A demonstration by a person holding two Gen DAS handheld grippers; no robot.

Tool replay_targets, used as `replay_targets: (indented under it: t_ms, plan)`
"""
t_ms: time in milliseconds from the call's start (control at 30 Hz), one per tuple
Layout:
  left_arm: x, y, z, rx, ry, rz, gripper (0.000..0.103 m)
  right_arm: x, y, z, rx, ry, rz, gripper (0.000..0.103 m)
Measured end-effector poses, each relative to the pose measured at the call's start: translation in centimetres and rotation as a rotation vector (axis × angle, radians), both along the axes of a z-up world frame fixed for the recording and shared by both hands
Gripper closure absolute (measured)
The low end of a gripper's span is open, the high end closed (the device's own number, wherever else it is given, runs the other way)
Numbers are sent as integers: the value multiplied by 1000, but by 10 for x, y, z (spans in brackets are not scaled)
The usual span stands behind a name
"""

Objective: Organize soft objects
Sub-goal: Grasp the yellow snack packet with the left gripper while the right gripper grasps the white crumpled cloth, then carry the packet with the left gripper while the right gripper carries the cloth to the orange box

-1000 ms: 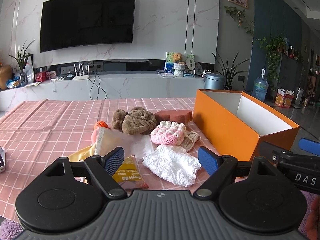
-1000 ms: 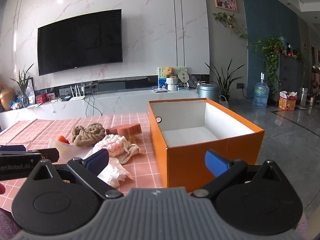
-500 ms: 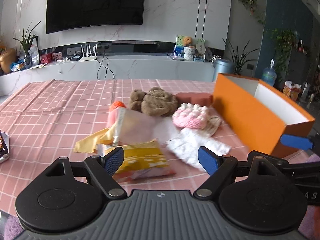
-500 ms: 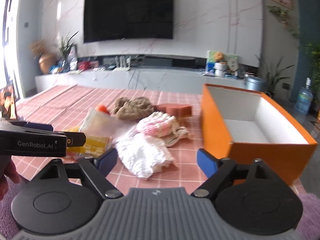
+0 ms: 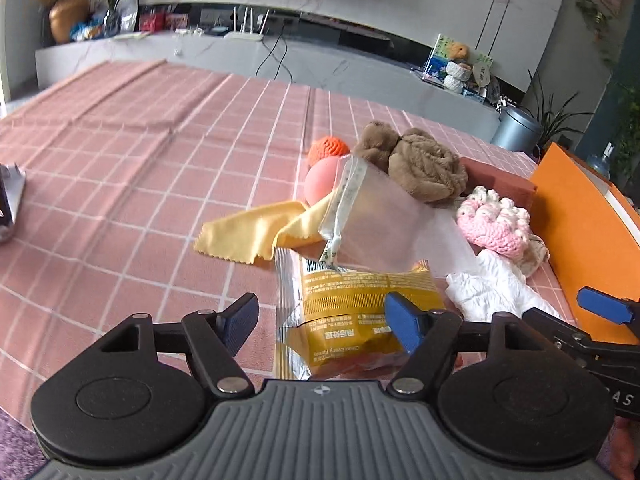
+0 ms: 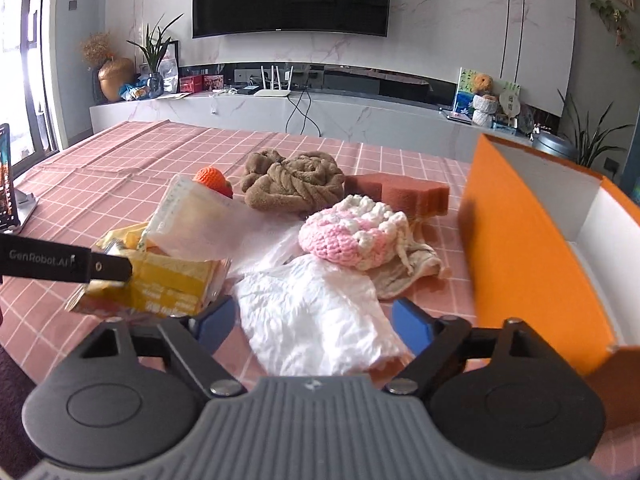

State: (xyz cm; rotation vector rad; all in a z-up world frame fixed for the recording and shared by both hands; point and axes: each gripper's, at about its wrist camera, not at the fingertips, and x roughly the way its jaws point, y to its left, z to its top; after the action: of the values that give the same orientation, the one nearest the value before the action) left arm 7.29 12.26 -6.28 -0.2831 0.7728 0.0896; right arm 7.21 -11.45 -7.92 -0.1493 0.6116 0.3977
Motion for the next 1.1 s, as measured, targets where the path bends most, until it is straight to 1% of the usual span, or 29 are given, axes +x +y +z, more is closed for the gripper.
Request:
replay_targets:
  t_ms: [67,100,167,200,233,267,300,333,367,400,433,467,500,533,567,667,767,800,867,900,933,1033,1100]
  plan:
    - [3,1,-2,-15,4,0,15,11,2,-5,9,12,-1,14]
    - [5,0,-3,-25,4,-2,16,17,3,-9,8,24,-5,14]
    - [7,0,-3,-49,6,-2,24,28,3,-17,10,59,-11,17]
    - [7,-2,-2,-59,14,3,27,31,4,-20,15,77,-12,20]
    - [7,-4,-1,-62,24,8,29,34,4,-23,20,98,-10,25]
    - [6,-7,0,-60,32,11,30,36,4,-26,20,112,-9,27]
    - [6,-10,2,-58,35,10,35,36,5,-28,16,118,-6,29]
    - [5,-13,3,-61,40,5,40,35,6,-29,9,117,-3,35]
    - [3,-16,4,-70,51,0,42,33,7,-30,-1,112,-1,40]
    - [2,-19,5,-81,66,-5,43,31,8,-30,-12,108,1,42]
    - [0,-23,5,-89,77,-13,44,28,8,-30,-22,102,4,47]
    - [-2,-27,5,-88,84,-16,45,25,8,-30,-30,97,7,53]
    - [-5,-30,6,-85,88,-17,46,22,7,-29,-34,95,9,58]
    - [-7,-32,6,-87,90,-22,47,19,6,-28,-44,90,6,67]
    - [-9,-33,6,-96,94,-27,49,16,6,-27,-54,82,4,74]
    - [-15,-34,8,-139,112,-48,51,2,3,-22,-72,57,-4,83]
    - [-20,-38,11,-156,130,-92,51,-8,-4,-17,-56,67,-24,85]
    - [-21,-39,11,-149,137,-109,48,-11,-7,-15,-48,72,-32,85]
    - [-25,-43,14,-115,125,-133,36,-15,-13,-12,-35,82,-46,85]
    - [-27,-46,16,-86,114,-149,24,-17,-15,-11,-33,91,-53,85]
    - [-29,-49,20,-44,94,-167,19,-17,-18,-13,-33,96,-64,85]
    - [-36,-63,31,109,13,-234,14,-22,-23,-12,-24,103,-74,84]
    - [-39,-71,36,189,-35,-296,14,-25,-25,-11,-12,108,-73,82]
